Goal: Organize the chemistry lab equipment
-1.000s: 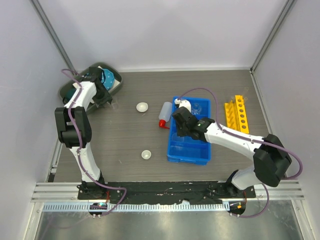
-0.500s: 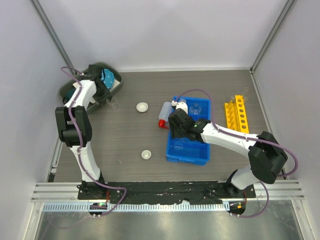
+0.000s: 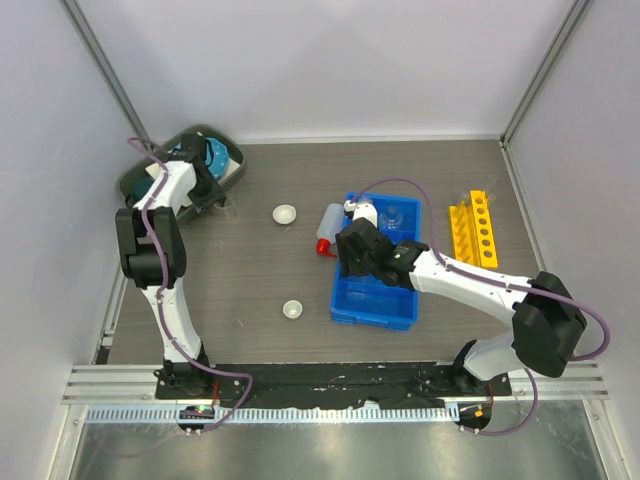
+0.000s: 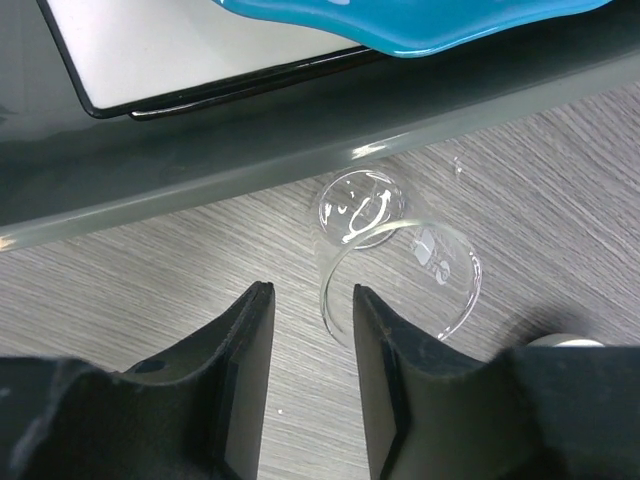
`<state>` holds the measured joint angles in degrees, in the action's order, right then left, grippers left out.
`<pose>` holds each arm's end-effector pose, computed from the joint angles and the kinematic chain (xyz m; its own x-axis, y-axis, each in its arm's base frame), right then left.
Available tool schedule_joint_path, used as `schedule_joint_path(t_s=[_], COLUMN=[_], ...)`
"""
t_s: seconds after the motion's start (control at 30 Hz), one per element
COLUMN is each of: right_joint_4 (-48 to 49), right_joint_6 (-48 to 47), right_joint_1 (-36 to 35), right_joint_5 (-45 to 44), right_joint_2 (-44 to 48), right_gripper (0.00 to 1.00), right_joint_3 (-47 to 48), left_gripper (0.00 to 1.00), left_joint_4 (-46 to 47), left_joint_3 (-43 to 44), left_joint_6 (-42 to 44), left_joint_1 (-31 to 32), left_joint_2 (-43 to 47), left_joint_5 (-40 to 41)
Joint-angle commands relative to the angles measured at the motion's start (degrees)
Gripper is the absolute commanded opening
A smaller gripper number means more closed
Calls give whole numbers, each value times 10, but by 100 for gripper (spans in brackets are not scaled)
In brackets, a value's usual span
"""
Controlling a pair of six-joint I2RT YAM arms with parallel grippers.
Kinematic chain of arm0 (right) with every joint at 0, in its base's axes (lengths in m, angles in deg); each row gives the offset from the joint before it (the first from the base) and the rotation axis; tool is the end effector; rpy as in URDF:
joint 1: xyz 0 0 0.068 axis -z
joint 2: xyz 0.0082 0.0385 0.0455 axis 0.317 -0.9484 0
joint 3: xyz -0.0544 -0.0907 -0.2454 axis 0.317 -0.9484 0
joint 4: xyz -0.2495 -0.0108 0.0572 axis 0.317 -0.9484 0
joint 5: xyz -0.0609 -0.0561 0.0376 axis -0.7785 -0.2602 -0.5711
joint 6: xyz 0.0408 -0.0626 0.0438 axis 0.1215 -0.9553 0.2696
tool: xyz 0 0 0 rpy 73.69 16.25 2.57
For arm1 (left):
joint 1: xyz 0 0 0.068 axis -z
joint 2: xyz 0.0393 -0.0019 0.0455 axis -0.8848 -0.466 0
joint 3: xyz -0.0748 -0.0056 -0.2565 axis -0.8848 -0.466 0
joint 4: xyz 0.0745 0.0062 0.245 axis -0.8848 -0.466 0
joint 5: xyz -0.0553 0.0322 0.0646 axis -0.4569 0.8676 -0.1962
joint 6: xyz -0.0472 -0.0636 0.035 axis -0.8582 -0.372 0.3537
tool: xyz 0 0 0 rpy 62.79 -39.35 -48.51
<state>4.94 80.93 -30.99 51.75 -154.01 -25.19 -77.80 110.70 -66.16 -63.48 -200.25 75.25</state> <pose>0.2273 0.2276 0.2043 -0.7066 -0.1513 -0.6913 -0.2848 0.9551 0.0821 0.4428 0.0182 0.1794 -0.7039 -0.5940 -0.3896 -0.5862 0.7955 -0.1537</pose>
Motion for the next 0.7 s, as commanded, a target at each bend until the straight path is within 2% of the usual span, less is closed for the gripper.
schedule_joint_path(t_s=[0.0,0.1,0.37,0.67], right_joint_4=[5,-10,-41,-71], right_joint_6=[9,9,10,19], right_joint_1=[-11,-24,-41,-48], right_joint_5=[-18,-33,-69,-100], right_joint_2=[47,66,113,157], right_gripper=[59,61,62,63], right_joint_3=[-1,2,-1,-17], left_gripper=[35,23,0,0], left_joint_4=[19,20,4,-8], left_joint_3=[28,32,50,28], left_joint_6=[-4,-4,-1,1], left_joint_1=[-3,-3,-3,7], left_joint_2=[-9,-13,-11,72], left_joint_5=[3,6,13,-2])
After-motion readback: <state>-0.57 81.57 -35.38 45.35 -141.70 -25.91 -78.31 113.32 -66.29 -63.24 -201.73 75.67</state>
